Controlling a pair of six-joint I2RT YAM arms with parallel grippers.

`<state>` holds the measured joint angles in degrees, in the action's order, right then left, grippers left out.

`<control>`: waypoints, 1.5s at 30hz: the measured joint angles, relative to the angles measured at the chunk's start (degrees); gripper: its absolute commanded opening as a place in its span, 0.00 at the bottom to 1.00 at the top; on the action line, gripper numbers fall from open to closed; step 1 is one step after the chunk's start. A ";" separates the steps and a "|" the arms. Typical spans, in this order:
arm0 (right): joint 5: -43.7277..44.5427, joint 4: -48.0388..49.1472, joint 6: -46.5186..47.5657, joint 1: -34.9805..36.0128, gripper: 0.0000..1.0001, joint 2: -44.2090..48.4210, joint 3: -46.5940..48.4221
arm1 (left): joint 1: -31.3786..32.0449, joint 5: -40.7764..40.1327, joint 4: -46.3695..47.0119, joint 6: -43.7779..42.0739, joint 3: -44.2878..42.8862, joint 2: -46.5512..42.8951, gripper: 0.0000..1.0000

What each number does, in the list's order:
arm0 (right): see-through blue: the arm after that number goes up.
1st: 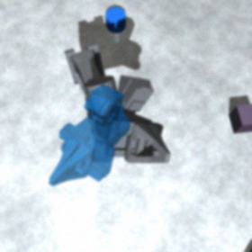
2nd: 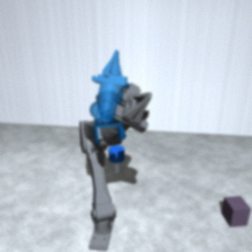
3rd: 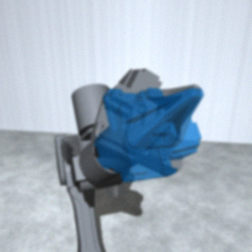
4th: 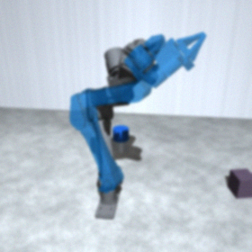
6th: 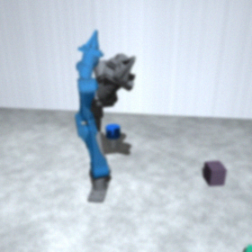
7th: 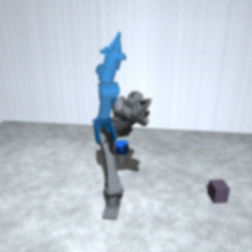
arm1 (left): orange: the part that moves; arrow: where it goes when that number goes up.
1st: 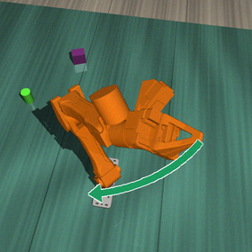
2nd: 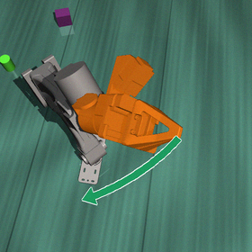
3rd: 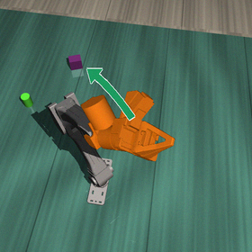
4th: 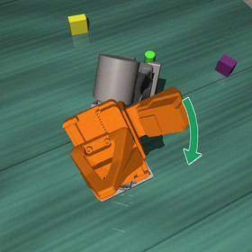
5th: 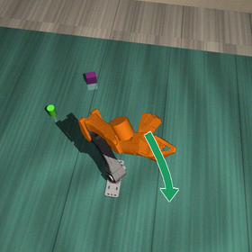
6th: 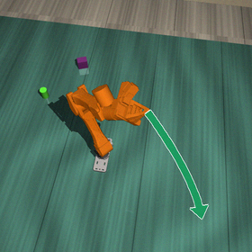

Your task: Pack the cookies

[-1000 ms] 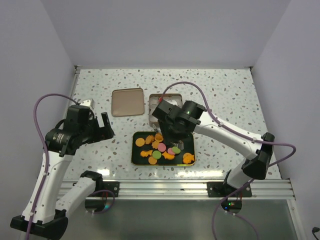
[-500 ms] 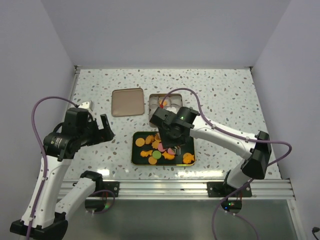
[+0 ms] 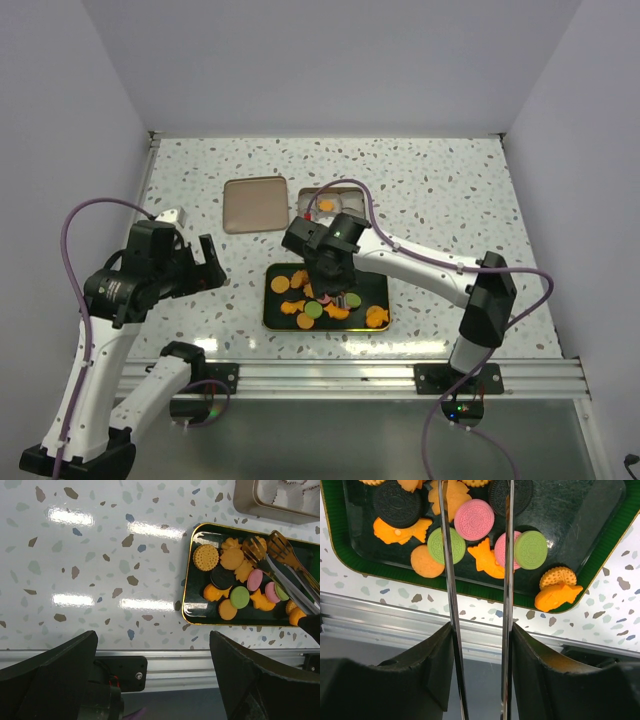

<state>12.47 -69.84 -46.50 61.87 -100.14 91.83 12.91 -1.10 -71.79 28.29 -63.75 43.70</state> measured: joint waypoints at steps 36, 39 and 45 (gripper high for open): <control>3.04 -7.10 2.73 -1.95 0.32 -4.90 29.57 | 0.00 -0.37 -0.37 0.00 -0.13 -0.02 1.00; 3.06 -7.06 4.28 -5.90 0.32 -5.73 31.06 | 0.00 -0.68 -0.39 0.00 -0.37 0.28 1.00; 3.04 -7.30 8.37 -15.89 0.31 -6.54 31.04 | 0.00 -1.11 -0.42 0.02 -0.76 0.57 1.00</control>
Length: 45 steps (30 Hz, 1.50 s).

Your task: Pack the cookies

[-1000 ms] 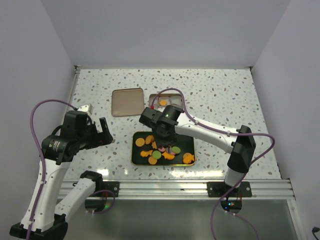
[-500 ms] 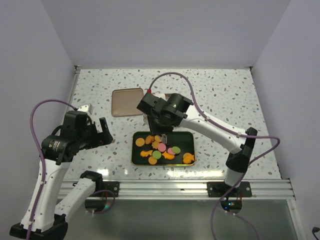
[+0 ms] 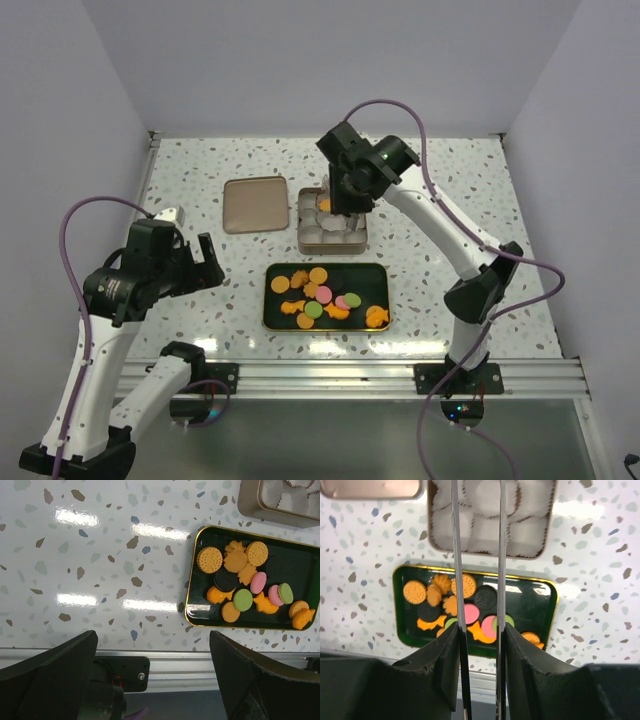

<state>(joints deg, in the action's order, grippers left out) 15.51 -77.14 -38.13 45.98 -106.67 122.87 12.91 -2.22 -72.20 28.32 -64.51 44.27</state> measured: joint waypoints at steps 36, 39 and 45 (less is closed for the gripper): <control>-2.19 0.92 11.28 -13.51 0.32 -12.94 -0.50 | 0.00 -2.56 -0.11 1.25 -0.15 2.99 1.00; -2.95 1.20 11.26 -13.55 0.34 -12.94 -0.04 | 0.00 -2.56 0.00 1.25 -0.15 3.26 1.00; -3.13 1.36 11.26 -13.64 0.40 -12.94 -0.17 | 0.00 -2.56 0.13 1.27 -0.15 3.48 1.00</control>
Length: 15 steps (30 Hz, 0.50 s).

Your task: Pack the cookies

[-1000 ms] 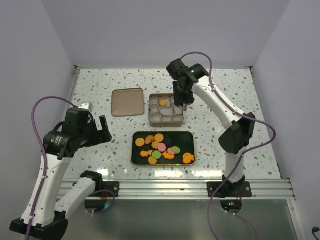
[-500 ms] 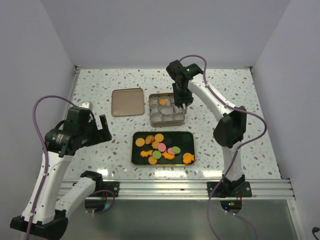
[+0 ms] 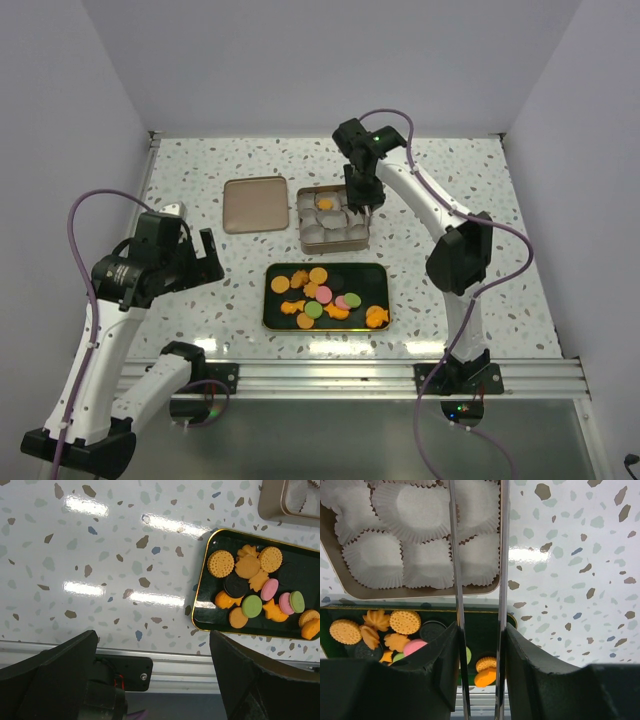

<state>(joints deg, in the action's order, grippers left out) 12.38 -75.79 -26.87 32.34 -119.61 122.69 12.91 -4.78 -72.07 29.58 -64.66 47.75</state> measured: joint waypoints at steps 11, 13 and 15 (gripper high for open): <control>0.02 -0.02 -0.02 0.00 0.47 0.00 0.28 | 0.00 0.02 0.15 -0.02 0.00 -0.02 1.00; 0.02 -0.09 -0.04 0.00 0.47 0.00 0.74 | 0.00 0.02 0.15 -0.04 0.00 -0.07 1.00; 0.02 -0.11 -0.09 0.00 0.47 0.00 1.18 | 0.00 0.02 0.15 -0.04 0.00 -0.13 1.00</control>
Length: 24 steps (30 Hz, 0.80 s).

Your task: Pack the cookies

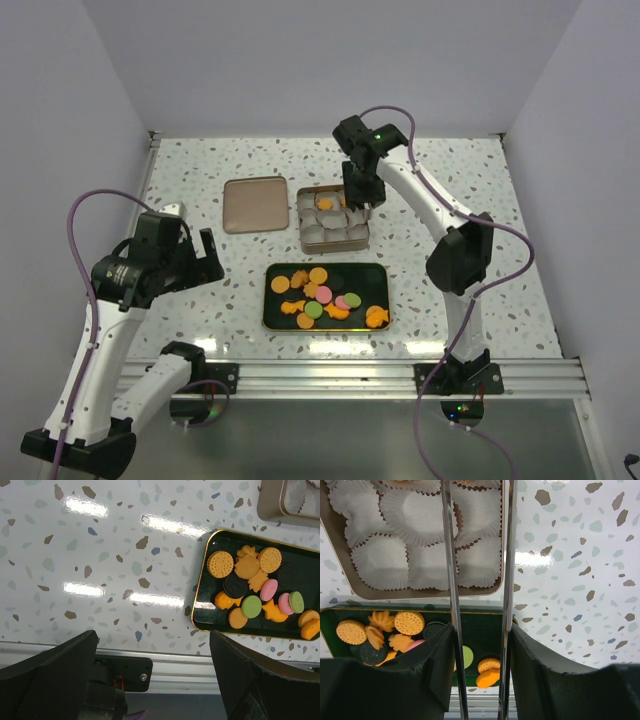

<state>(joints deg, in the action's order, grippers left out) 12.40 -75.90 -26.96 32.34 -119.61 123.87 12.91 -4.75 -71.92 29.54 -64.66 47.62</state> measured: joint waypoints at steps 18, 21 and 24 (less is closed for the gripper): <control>-1.68 -0.68 -3.54 5.95 0.47 13.68 -3.28 | 0.00 -0.98 -0.24 -0.15 -1.42 -0.92 1.00; -2.23 -0.02 -6.03 11.96 0.47 18.71 -7.98 | 0.00 -2.32 -0.24 -0.07 -2.03 -1.84 1.00; -3.52 1.88 -9.57 18.51 0.47 22.71 -14.71 | 0.02 -4.96 -0.33 0.57 -2.78 -3.10 1.00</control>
<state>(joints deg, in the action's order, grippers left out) 8.88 -74.02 -36.53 50.85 -96.90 109.16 12.93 -9.72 -72.25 30.11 -67.44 44.51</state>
